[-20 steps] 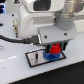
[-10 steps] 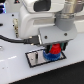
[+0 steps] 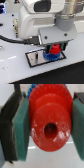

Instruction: Insert the blue gear onto the right peg, followed by the red gear

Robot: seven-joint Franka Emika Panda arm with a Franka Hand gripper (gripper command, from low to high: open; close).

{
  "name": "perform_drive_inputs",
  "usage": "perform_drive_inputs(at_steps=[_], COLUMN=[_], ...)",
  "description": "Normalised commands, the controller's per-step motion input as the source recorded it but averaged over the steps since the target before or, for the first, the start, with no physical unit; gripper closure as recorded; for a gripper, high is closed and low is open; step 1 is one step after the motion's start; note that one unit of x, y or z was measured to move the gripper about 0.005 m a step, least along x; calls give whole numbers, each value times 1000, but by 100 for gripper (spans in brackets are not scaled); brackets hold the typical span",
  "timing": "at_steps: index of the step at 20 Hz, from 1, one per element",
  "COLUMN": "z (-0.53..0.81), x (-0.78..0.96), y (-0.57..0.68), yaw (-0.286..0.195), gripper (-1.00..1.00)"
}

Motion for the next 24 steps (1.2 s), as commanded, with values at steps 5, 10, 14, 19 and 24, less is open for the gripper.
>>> perform_drive_inputs(at_steps=[5, 10, 14, 19, 24], z=[75, 441, 127, 41, -56], x=[14, -23, 5, 96, 165], y=[0, 26, 3, -33, -89], yaw=[0, 0, 0, 0, 0], gripper=[100, 100, 100, 100, 100])
